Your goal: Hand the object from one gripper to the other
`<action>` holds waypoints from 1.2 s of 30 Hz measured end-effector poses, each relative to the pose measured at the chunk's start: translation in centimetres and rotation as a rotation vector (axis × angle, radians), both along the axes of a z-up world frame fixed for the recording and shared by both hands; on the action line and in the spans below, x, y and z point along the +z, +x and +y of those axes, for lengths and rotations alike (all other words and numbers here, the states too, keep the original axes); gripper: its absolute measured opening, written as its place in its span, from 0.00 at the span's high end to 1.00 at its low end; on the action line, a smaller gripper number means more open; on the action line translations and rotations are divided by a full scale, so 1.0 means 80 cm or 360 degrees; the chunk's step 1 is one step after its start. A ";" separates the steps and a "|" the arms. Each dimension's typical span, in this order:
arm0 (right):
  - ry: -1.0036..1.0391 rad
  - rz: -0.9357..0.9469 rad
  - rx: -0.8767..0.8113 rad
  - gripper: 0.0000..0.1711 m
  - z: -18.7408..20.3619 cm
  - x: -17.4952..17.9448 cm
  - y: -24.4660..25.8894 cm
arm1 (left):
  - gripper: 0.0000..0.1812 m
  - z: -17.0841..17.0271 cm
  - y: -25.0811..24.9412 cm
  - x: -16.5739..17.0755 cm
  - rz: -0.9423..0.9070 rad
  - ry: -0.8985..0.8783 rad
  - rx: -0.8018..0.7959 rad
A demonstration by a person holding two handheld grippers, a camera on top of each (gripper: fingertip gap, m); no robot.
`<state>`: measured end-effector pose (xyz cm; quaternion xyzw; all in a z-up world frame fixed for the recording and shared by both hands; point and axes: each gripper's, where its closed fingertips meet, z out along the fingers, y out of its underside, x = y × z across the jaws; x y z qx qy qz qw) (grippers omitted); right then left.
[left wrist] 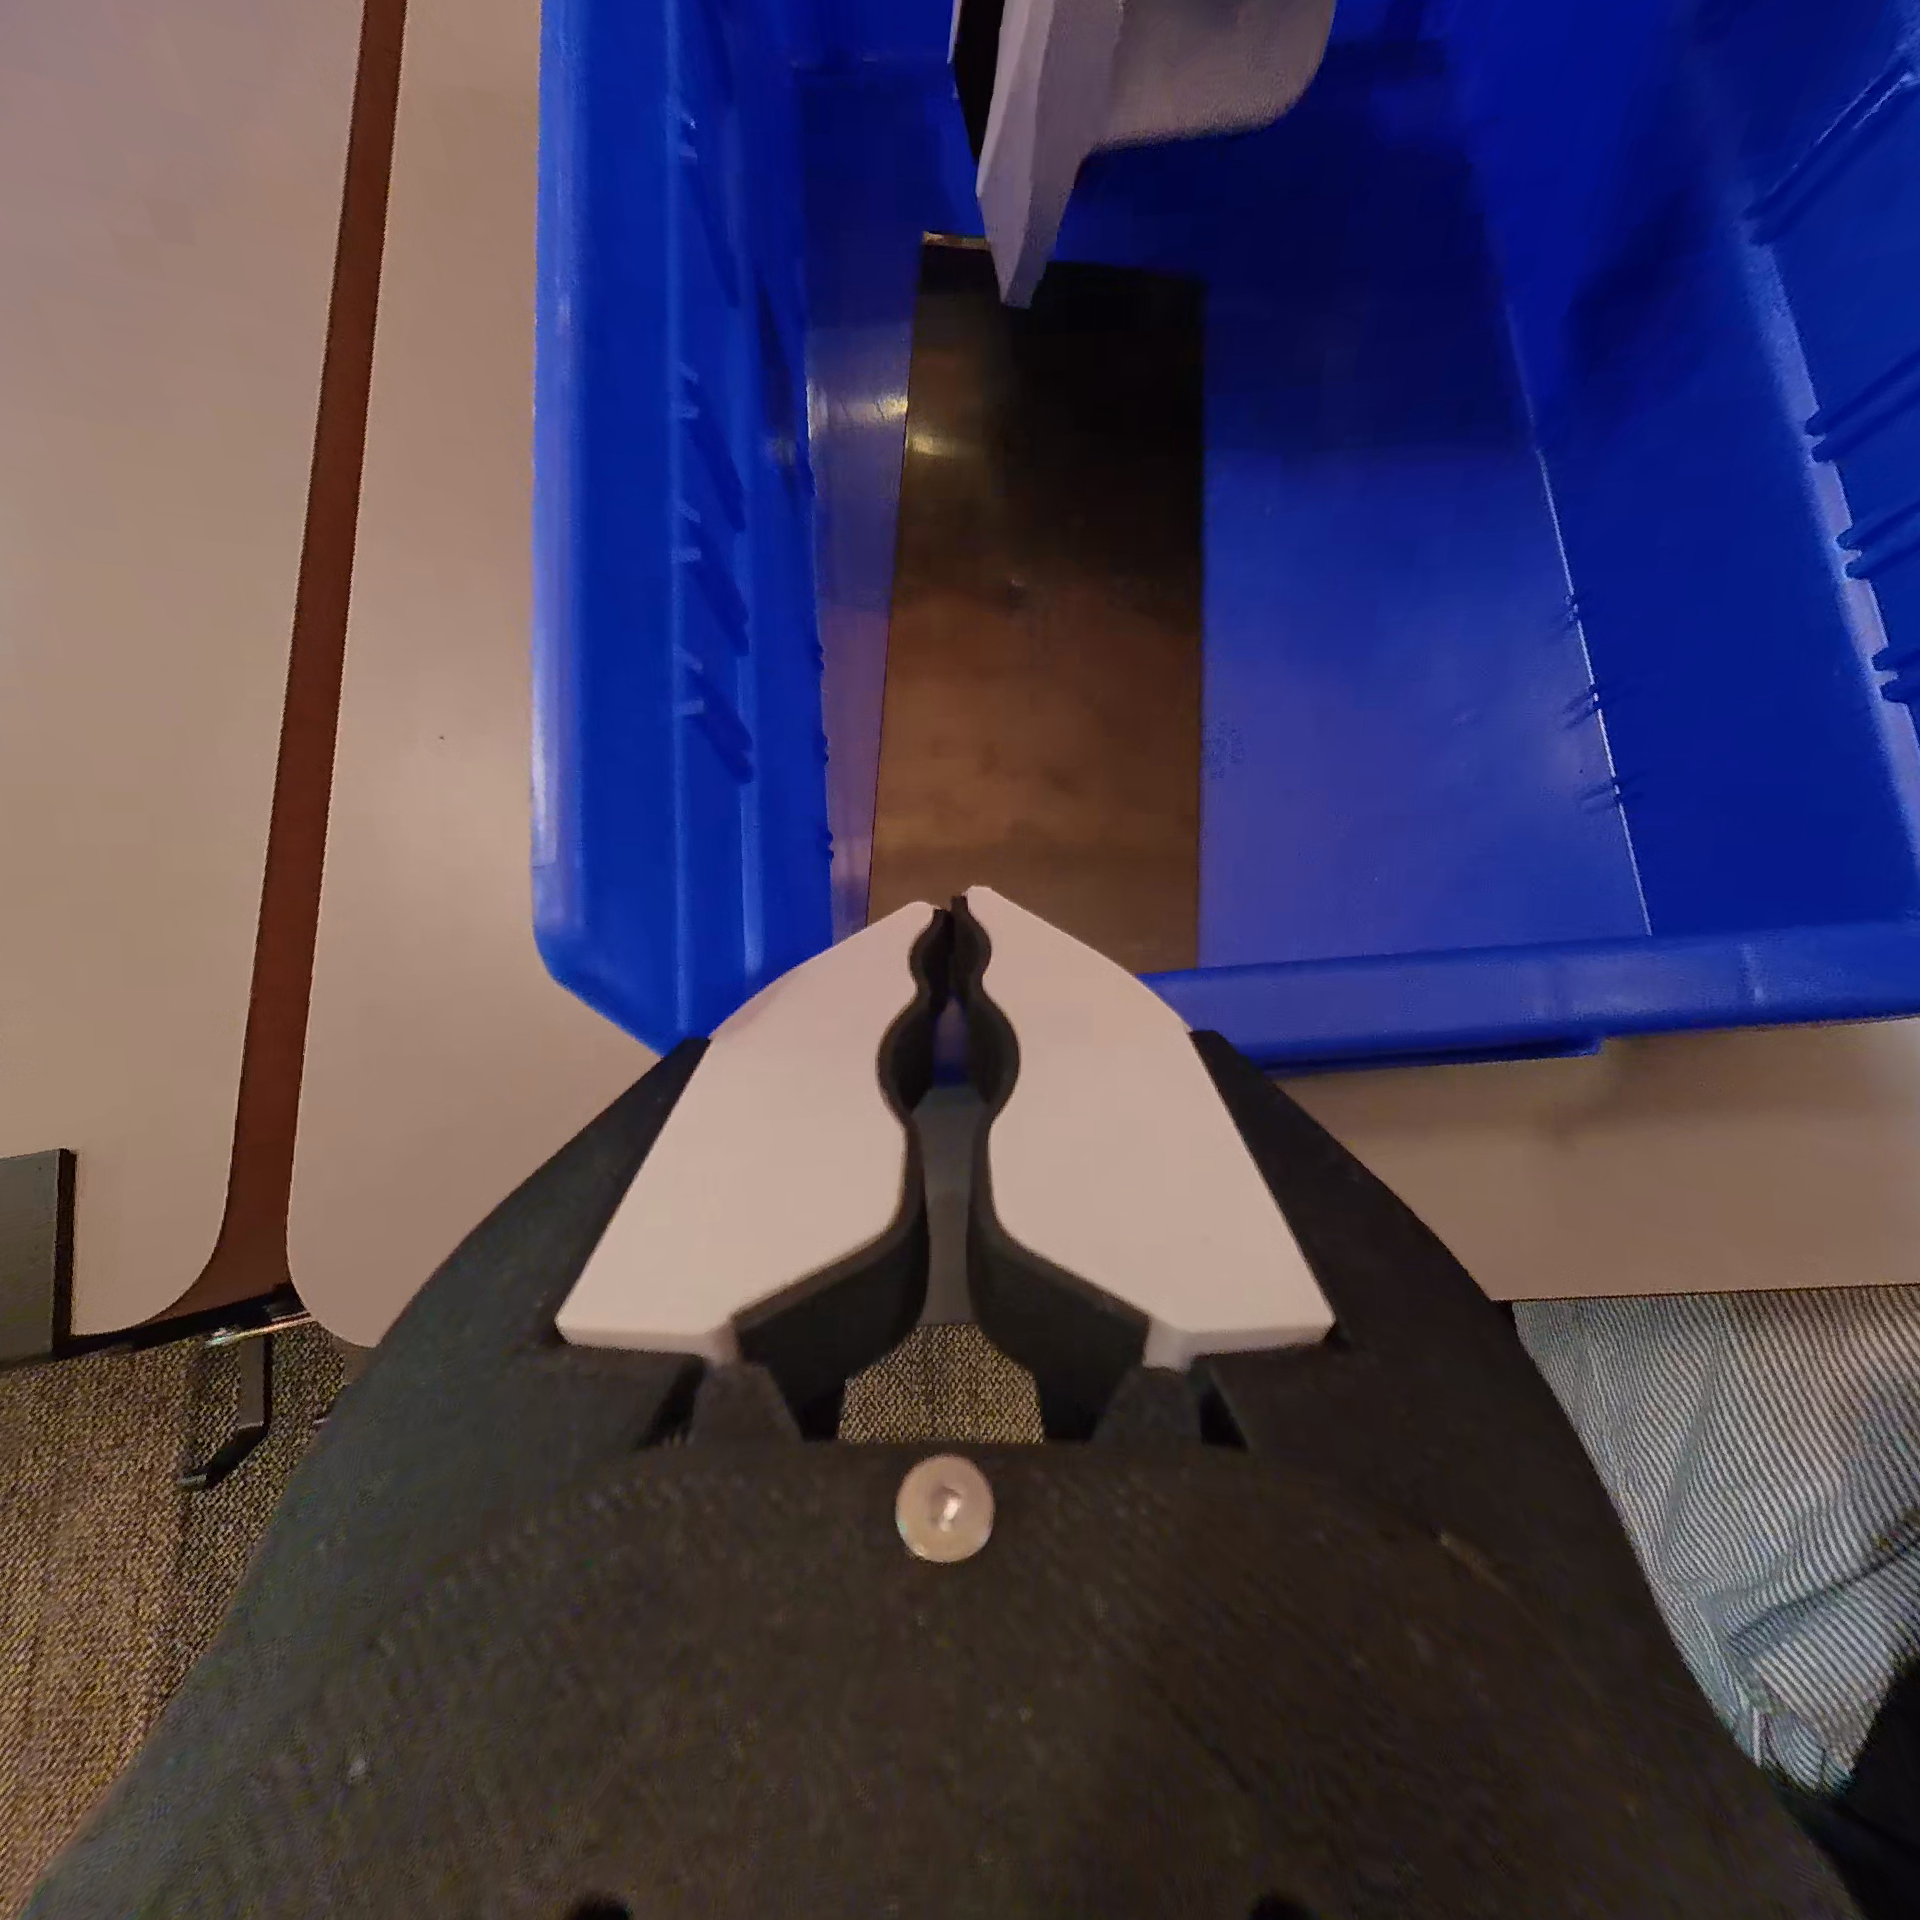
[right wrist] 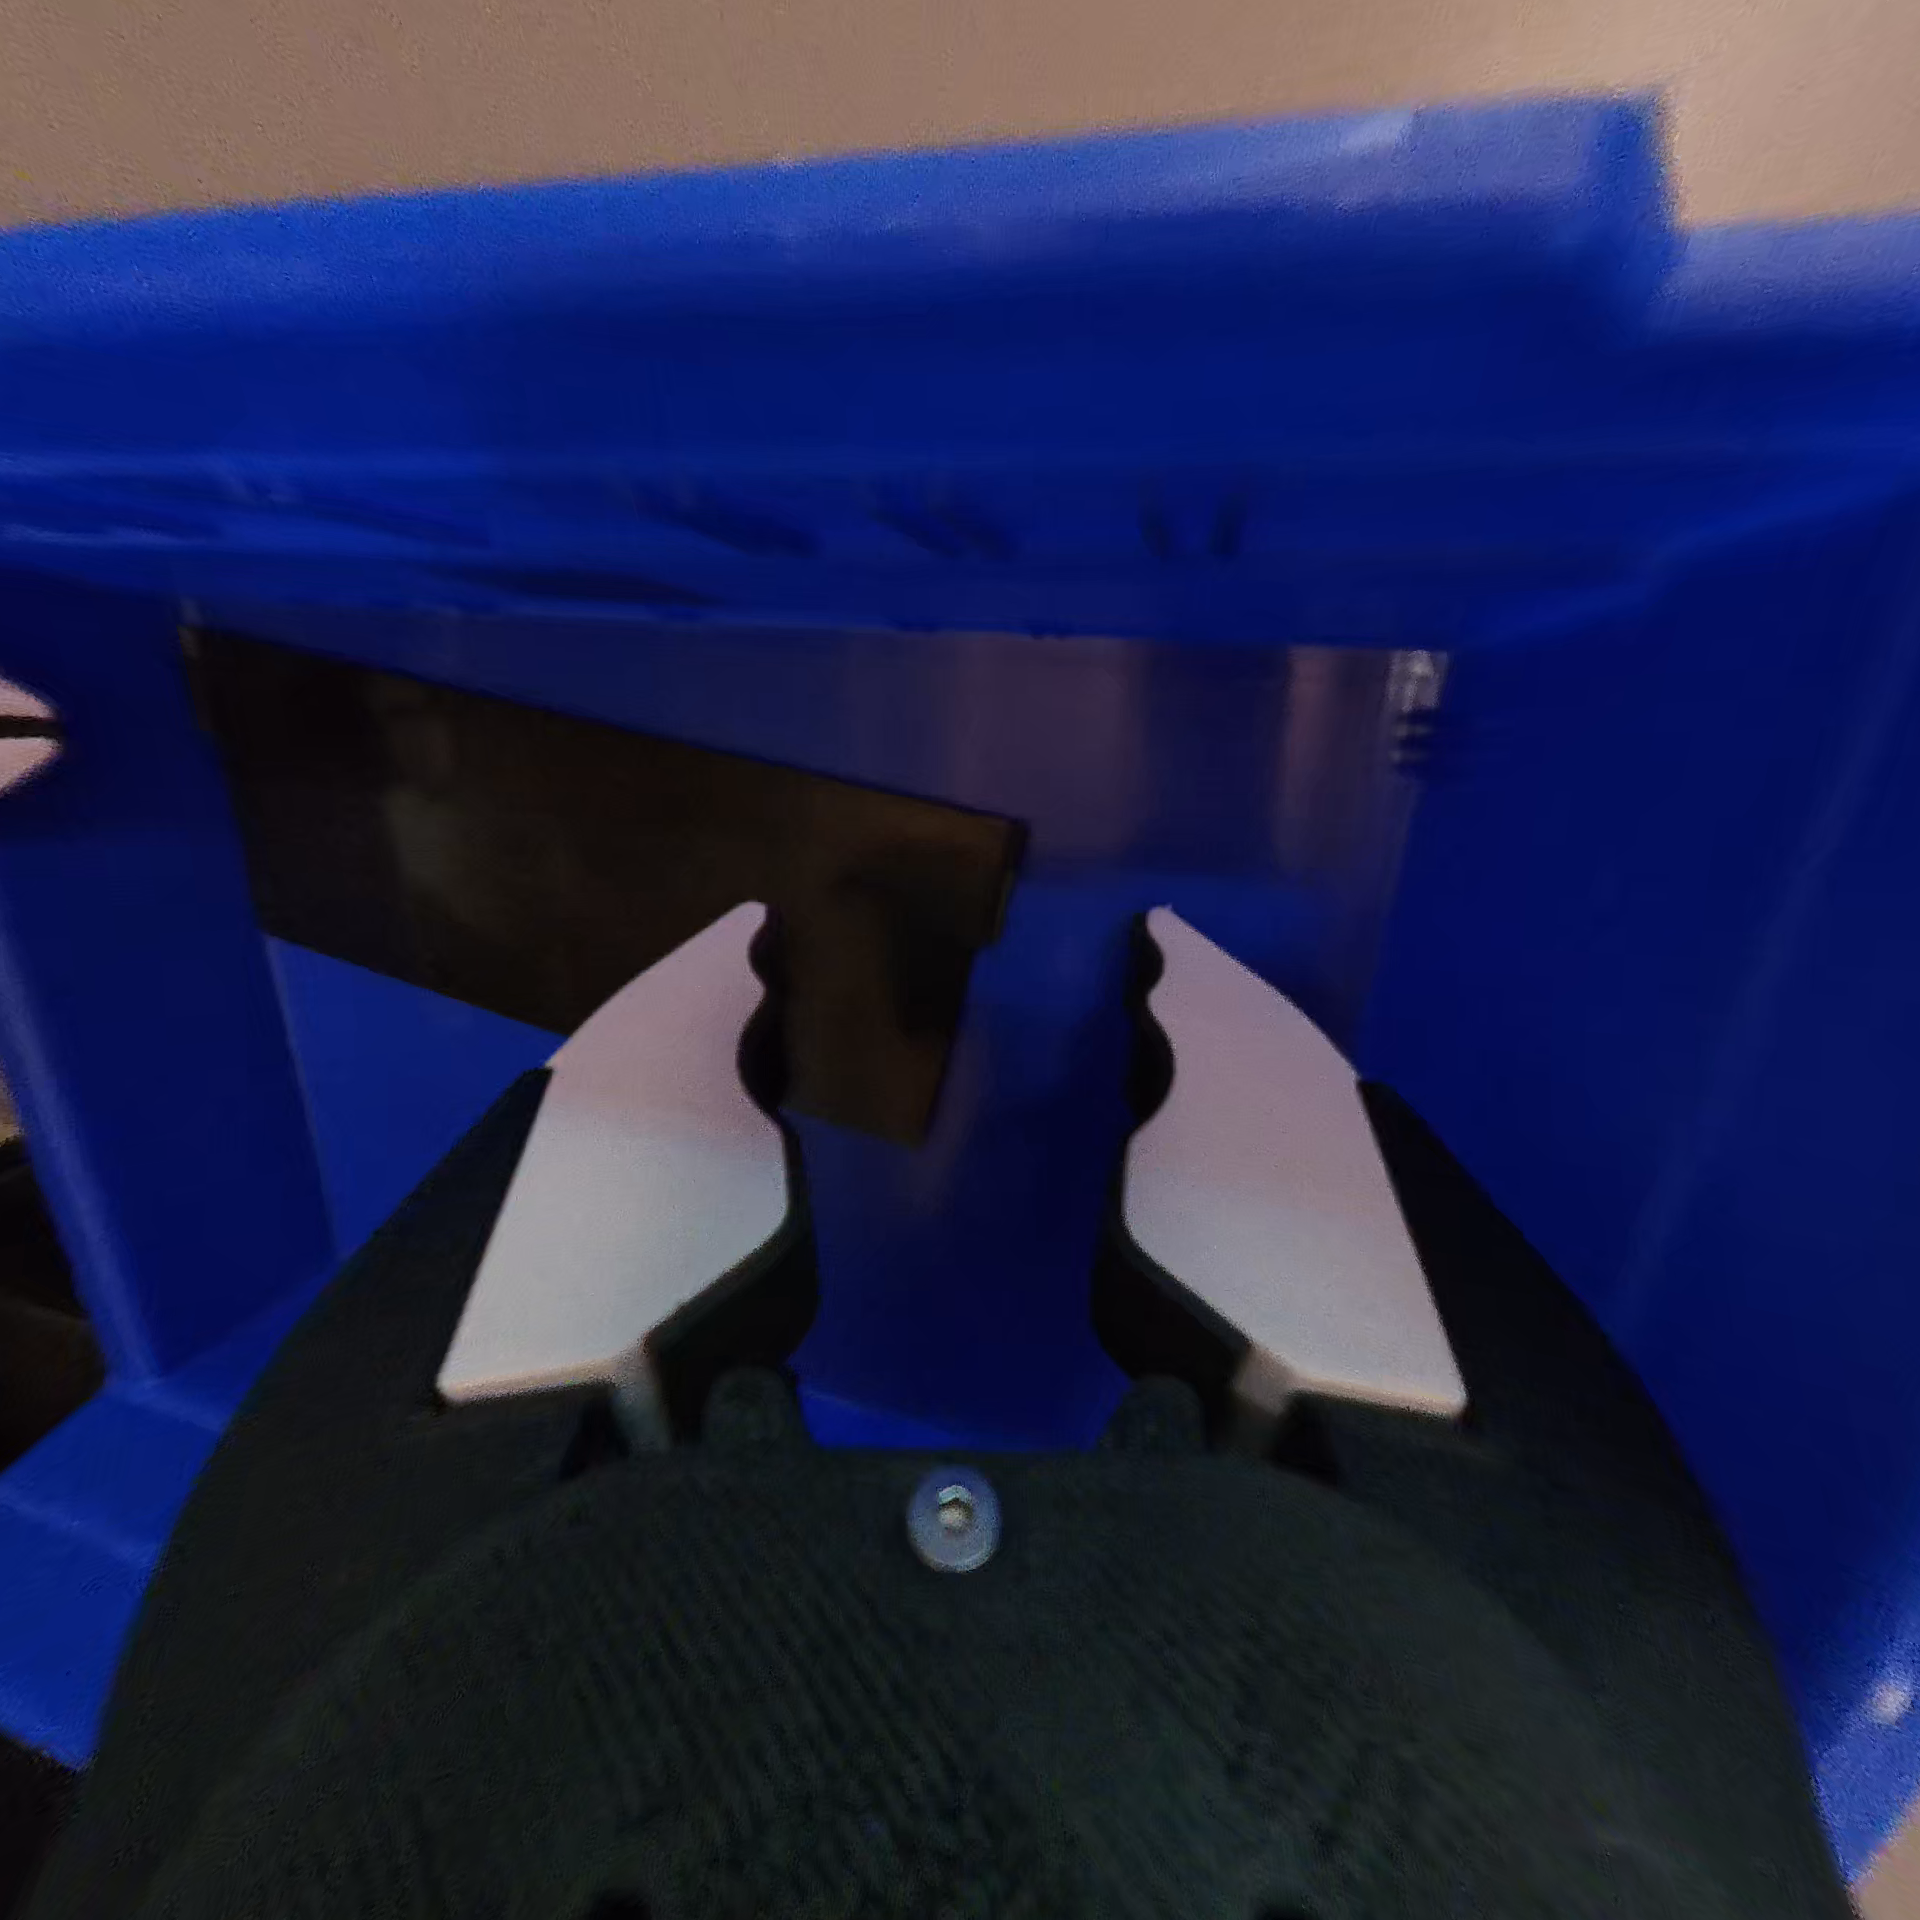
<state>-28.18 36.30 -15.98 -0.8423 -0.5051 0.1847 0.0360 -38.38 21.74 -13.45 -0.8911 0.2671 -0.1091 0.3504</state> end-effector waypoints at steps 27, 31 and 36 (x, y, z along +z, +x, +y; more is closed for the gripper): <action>-0.0574 0.0616 -0.0132 0.67 -0.020 0.083 -0.024 | 1.00 0.002 0.003 0.004 -0.0069 0.0024 -0.0005; -0.0679 0.0824 -0.0193 0.71 -0.019 0.106 -0.029 | 1.00 0.003 0.005 0.005 -0.0071 0.0033 -0.0004; -0.1008 0.1235 -0.0210 0.88 -0.034 0.157 -0.040 | 1.00 0.003 0.005 0.006 -0.0101 0.0037 0.0002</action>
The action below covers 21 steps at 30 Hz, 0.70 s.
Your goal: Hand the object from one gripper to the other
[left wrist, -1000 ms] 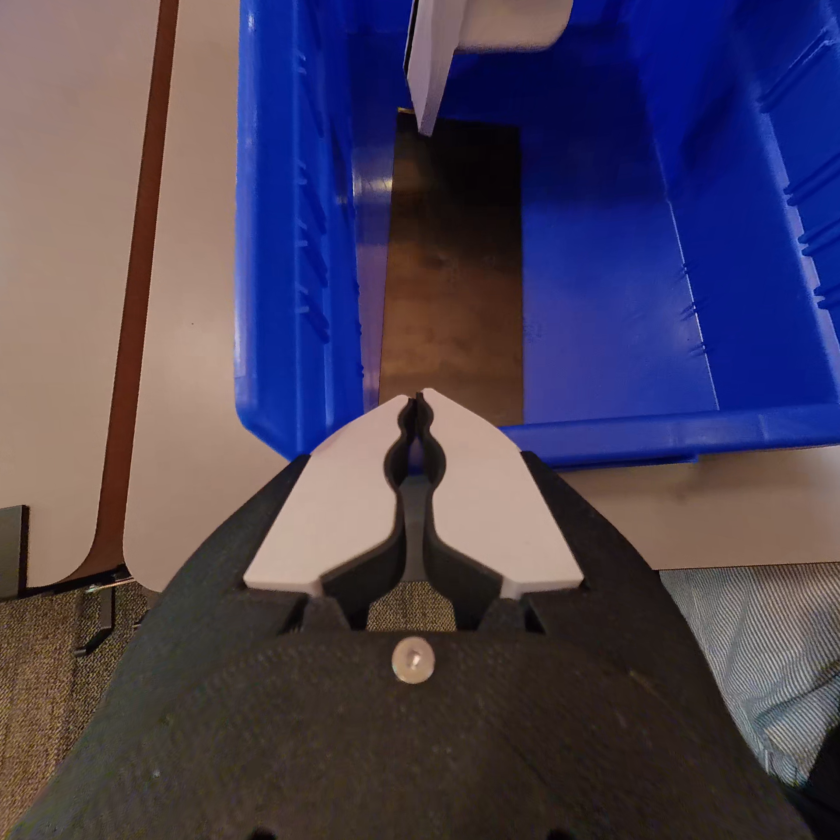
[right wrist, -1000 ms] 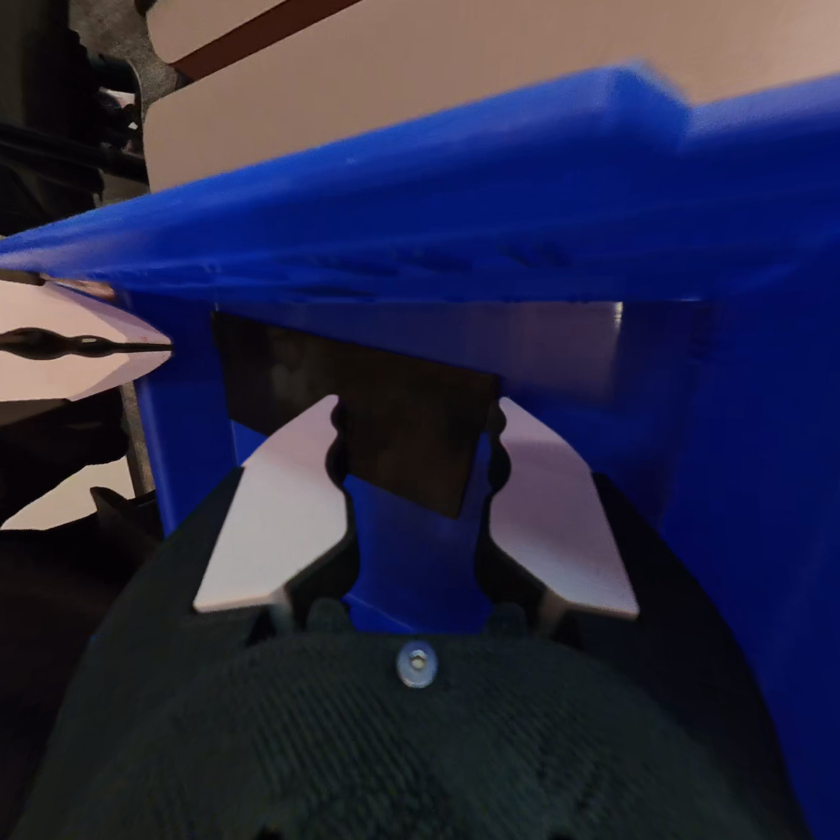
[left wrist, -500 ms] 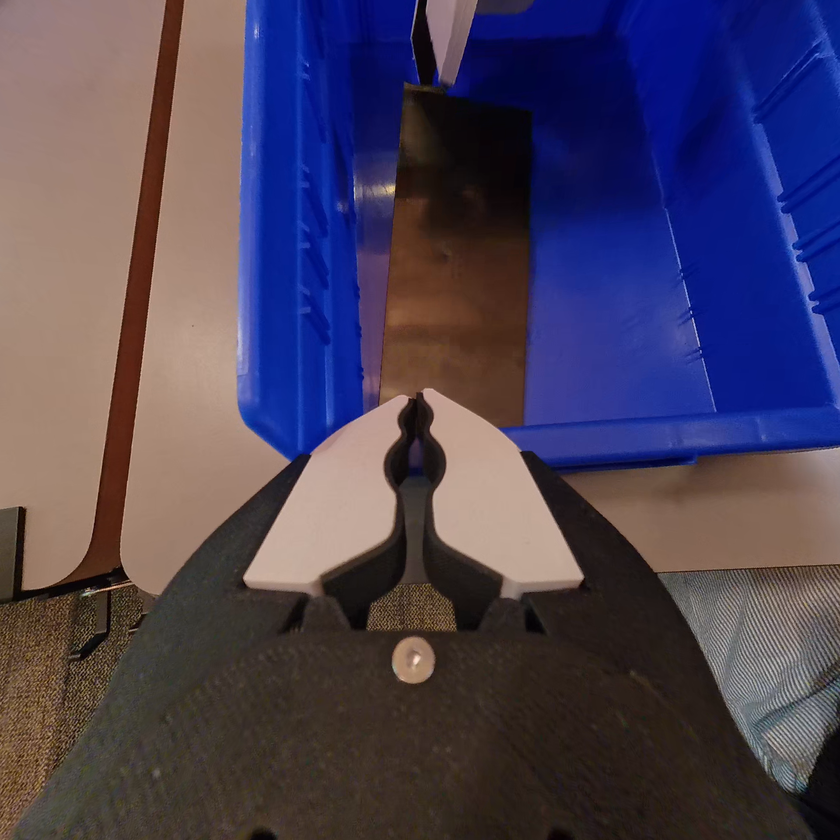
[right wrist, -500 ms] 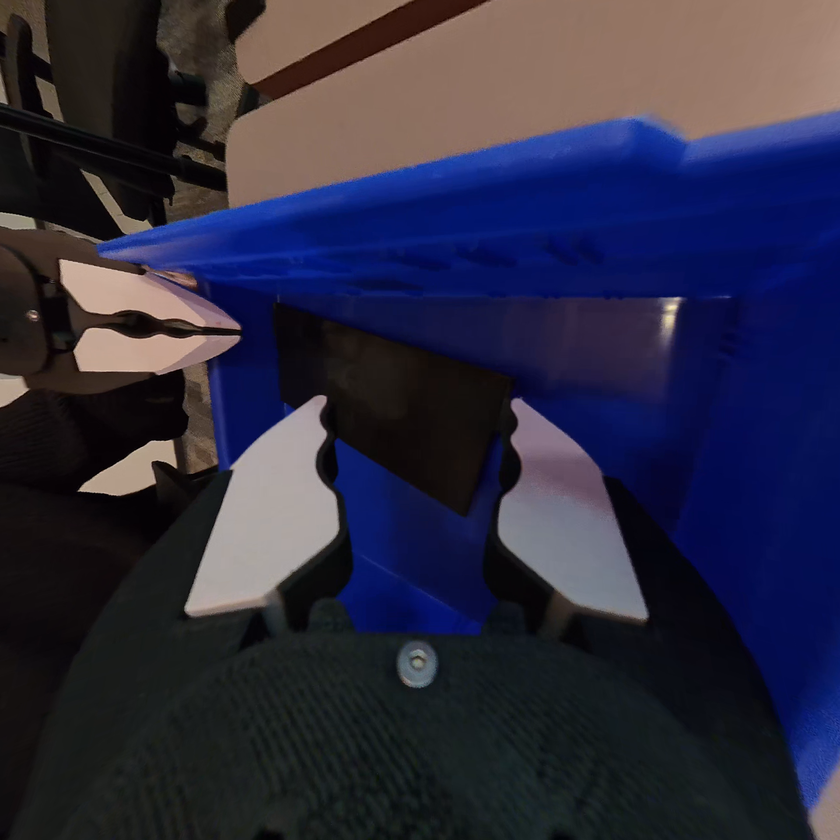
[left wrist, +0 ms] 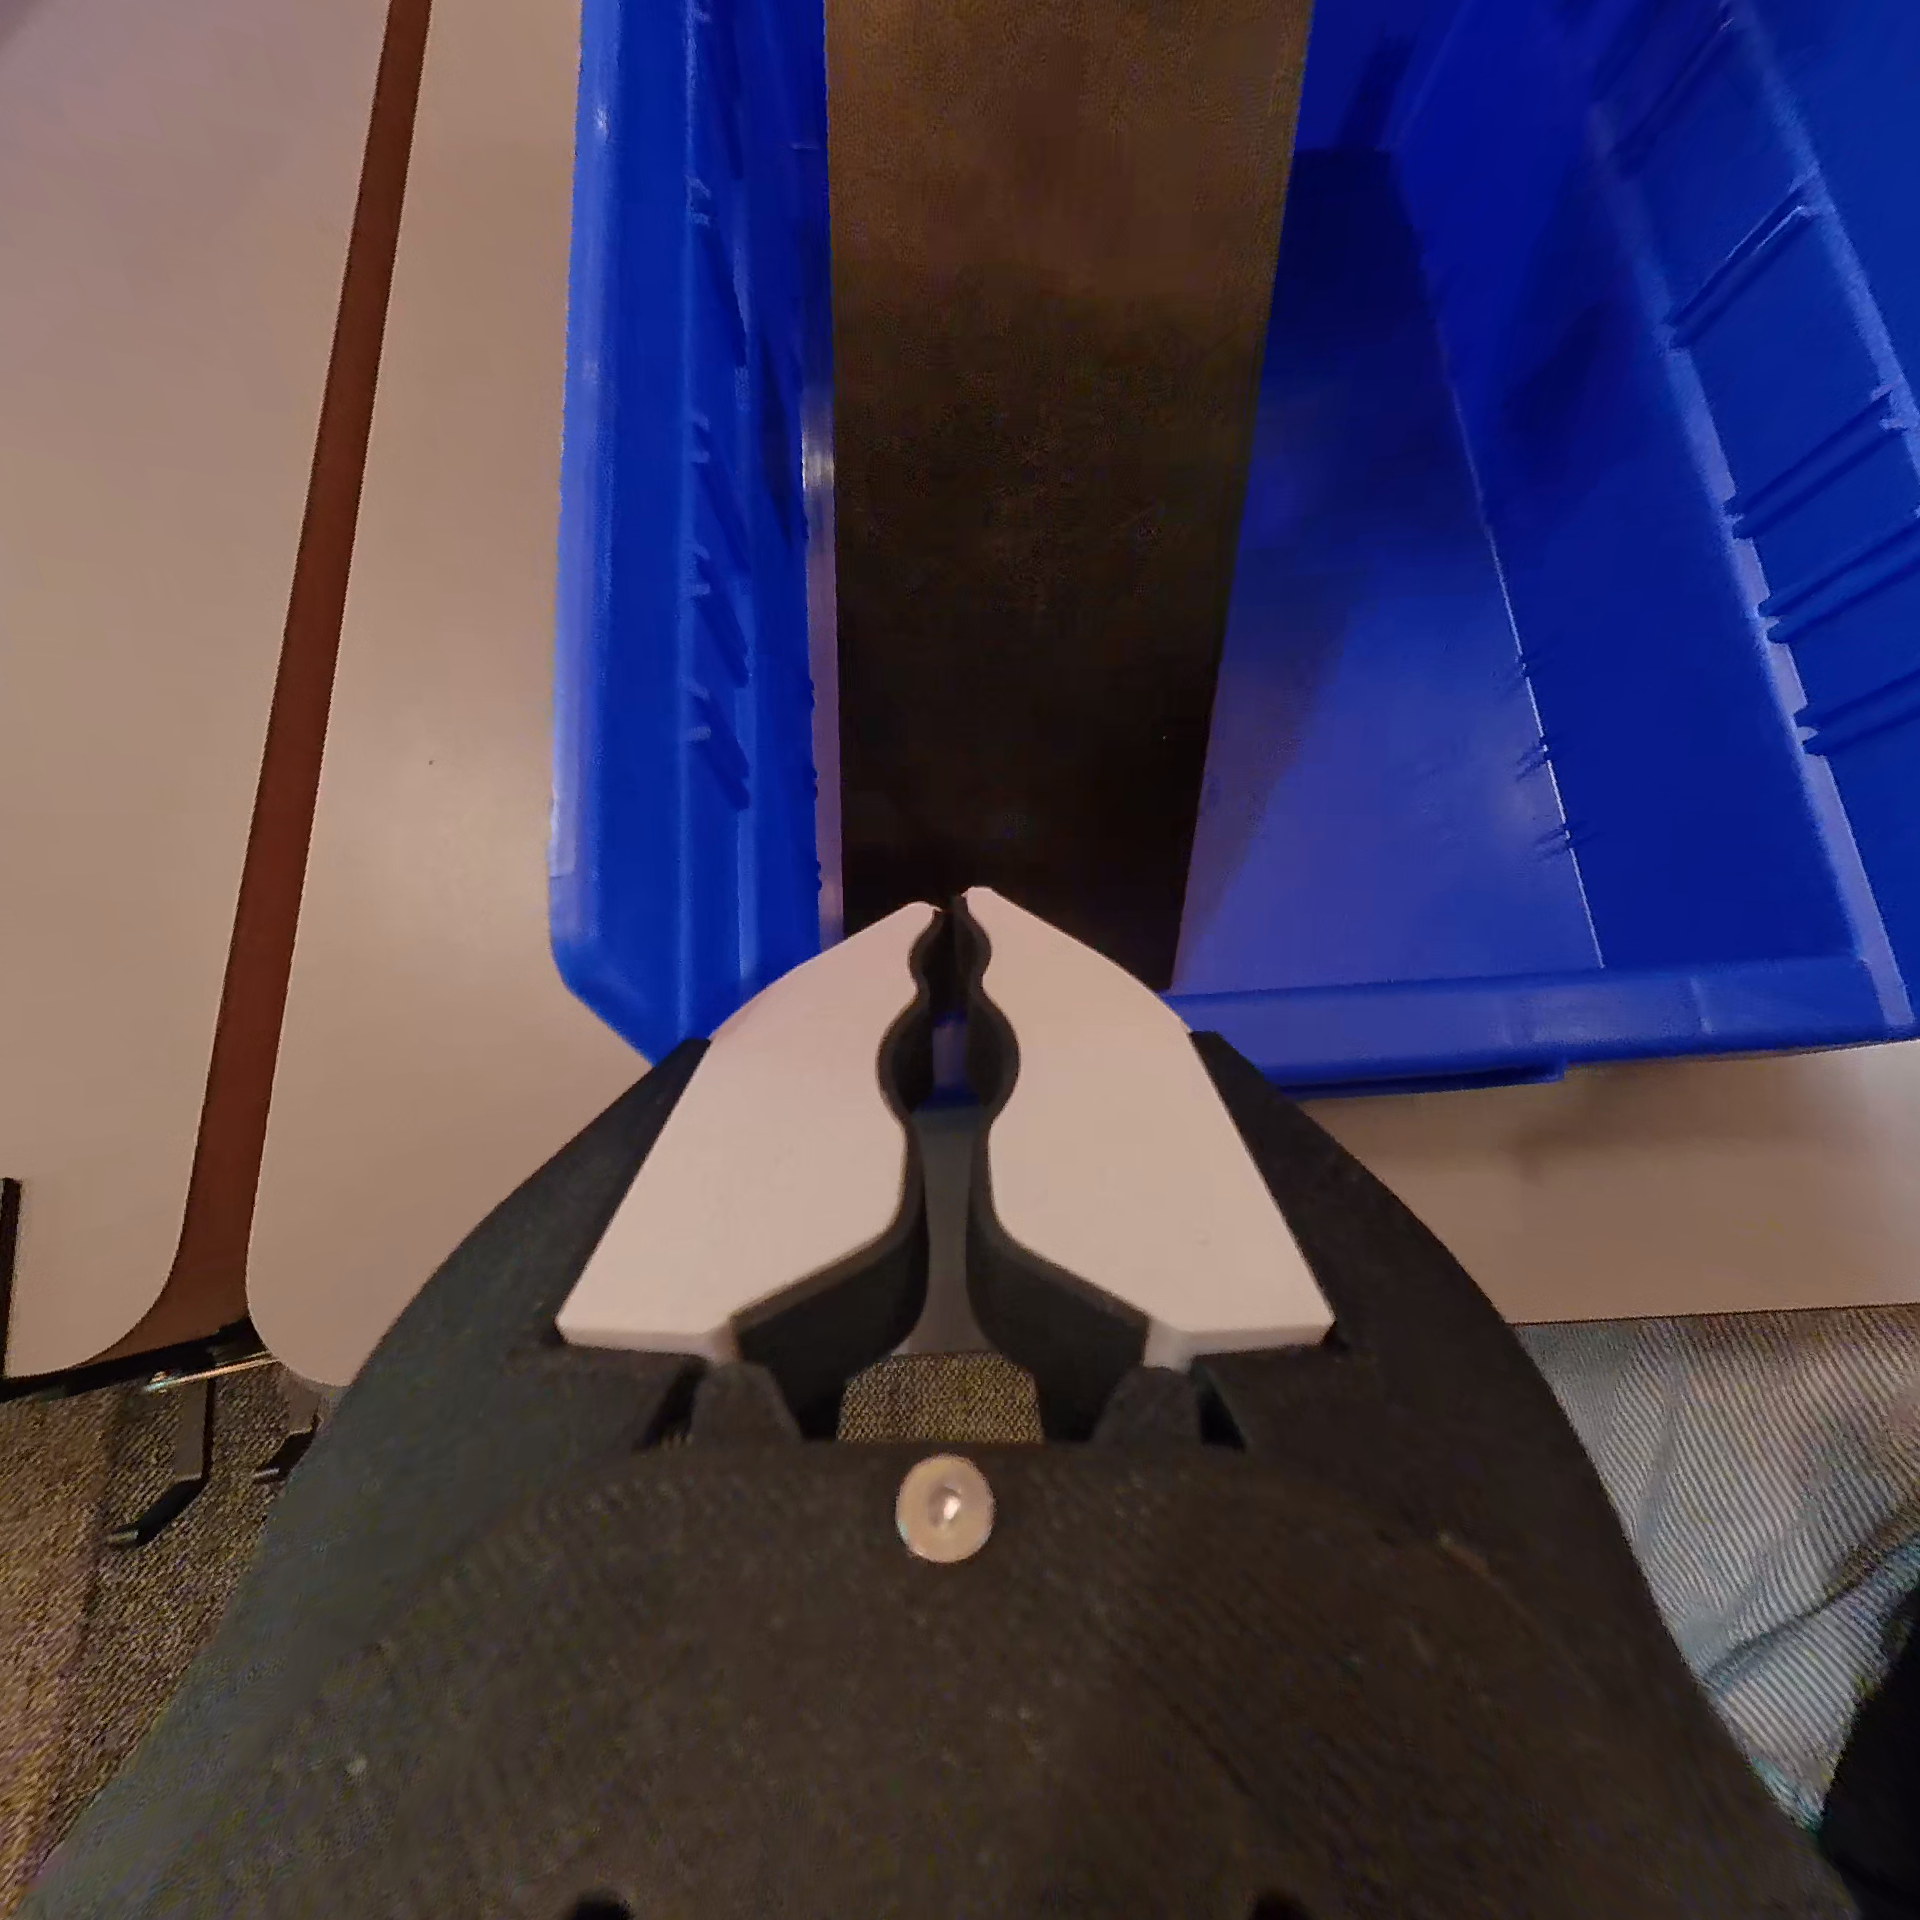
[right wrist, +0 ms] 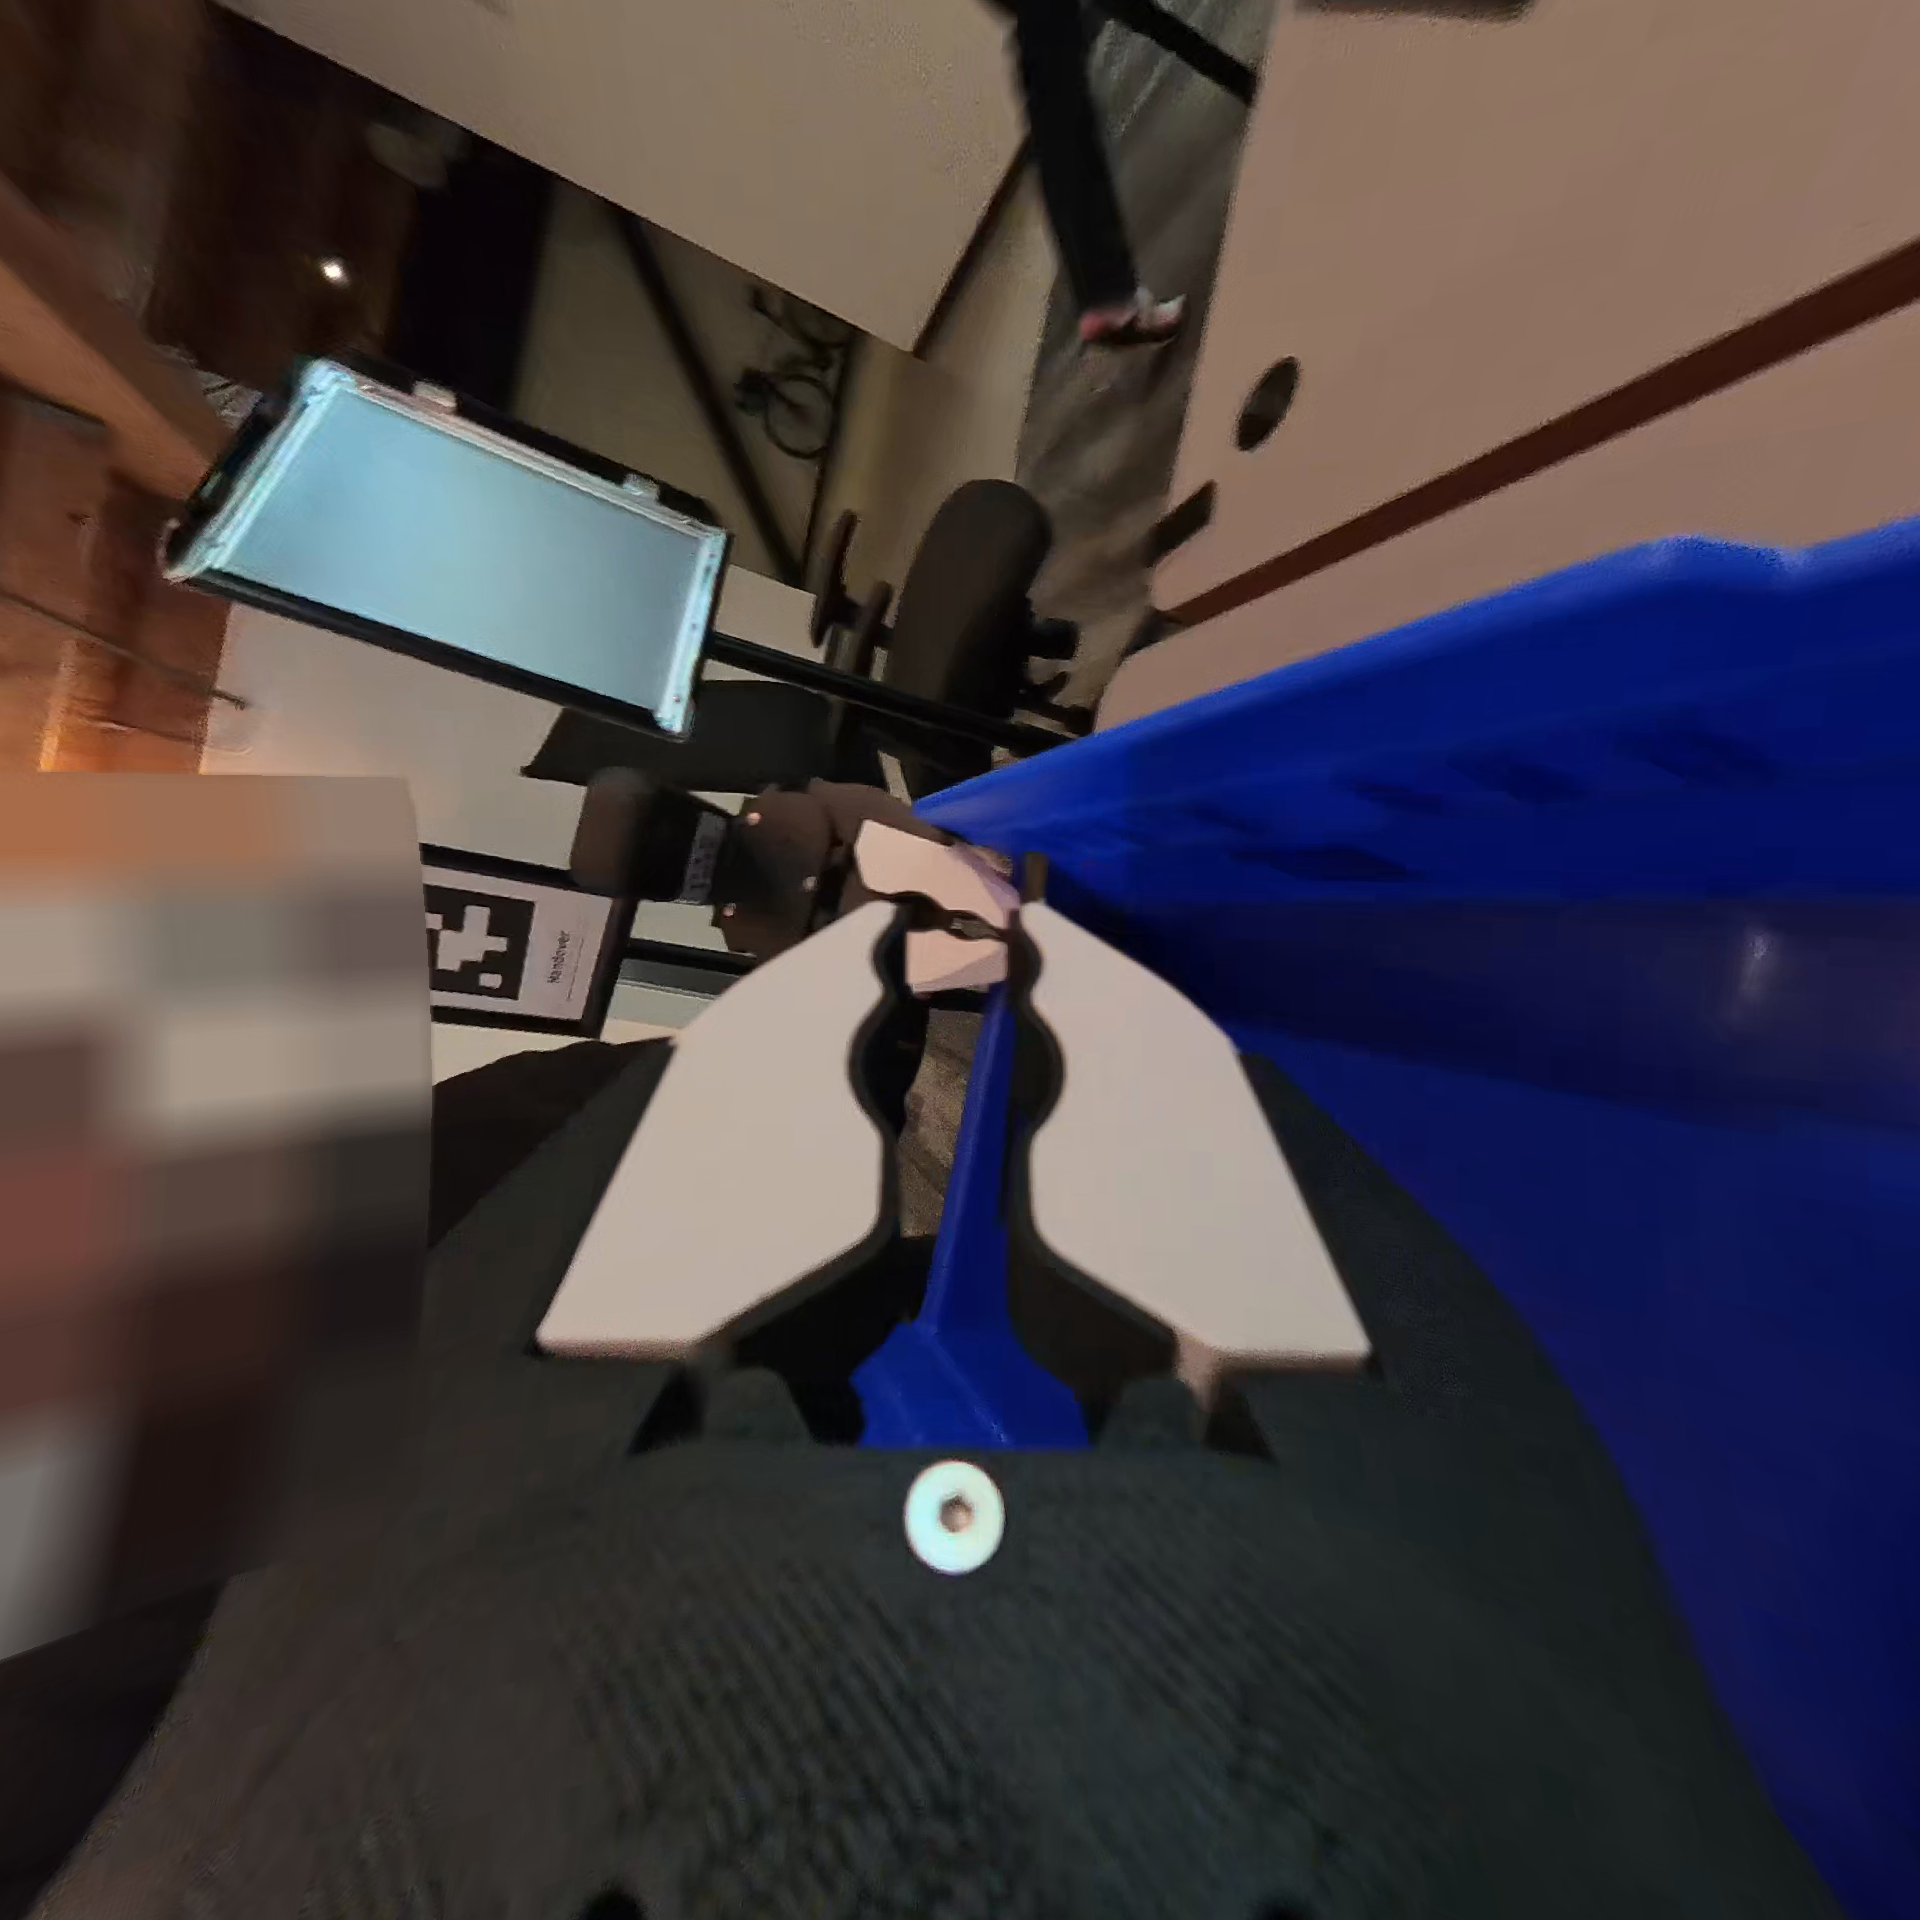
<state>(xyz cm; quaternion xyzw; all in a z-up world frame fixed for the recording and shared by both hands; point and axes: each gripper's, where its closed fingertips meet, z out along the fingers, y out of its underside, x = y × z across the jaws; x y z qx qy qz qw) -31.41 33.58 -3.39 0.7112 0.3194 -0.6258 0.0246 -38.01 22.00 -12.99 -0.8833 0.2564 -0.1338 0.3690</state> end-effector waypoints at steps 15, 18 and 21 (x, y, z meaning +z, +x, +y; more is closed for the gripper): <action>0.0393 0.0136 0.0149 0.99 -0.073 0.055 -0.030 | 1.00 -0.001 -0.012 0.023 -0.0071 0.0112 0.0024; 0.0409 0.0140 0.0172 0.99 -0.084 0.059 -0.032 | 0.86 0.007 -0.011 0.078 -0.0243 0.0377 -0.0080; 0.0446 0.0135 0.0185 0.99 -0.090 0.062 -0.034 | 0.76 0.020 -0.006 0.129 -0.0377 0.0582 -0.0193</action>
